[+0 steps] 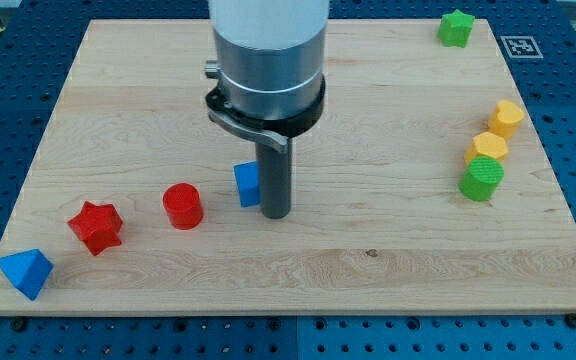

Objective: Move your arm closer to the green circle

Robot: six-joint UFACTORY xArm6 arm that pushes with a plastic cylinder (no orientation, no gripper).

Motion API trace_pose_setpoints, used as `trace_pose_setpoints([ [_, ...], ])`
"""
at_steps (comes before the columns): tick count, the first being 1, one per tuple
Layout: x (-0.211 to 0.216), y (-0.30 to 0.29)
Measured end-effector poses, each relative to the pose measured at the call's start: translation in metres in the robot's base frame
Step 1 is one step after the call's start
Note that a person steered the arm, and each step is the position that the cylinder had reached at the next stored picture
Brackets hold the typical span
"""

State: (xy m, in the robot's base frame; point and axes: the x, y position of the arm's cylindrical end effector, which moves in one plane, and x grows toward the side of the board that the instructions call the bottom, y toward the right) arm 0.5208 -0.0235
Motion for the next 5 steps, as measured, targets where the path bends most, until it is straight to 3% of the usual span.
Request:
trace_pose_setpoints([
  [3, -0.014, -0.001],
  [4, 0.007, 0.029],
  [5, 0.033, 0.112],
])
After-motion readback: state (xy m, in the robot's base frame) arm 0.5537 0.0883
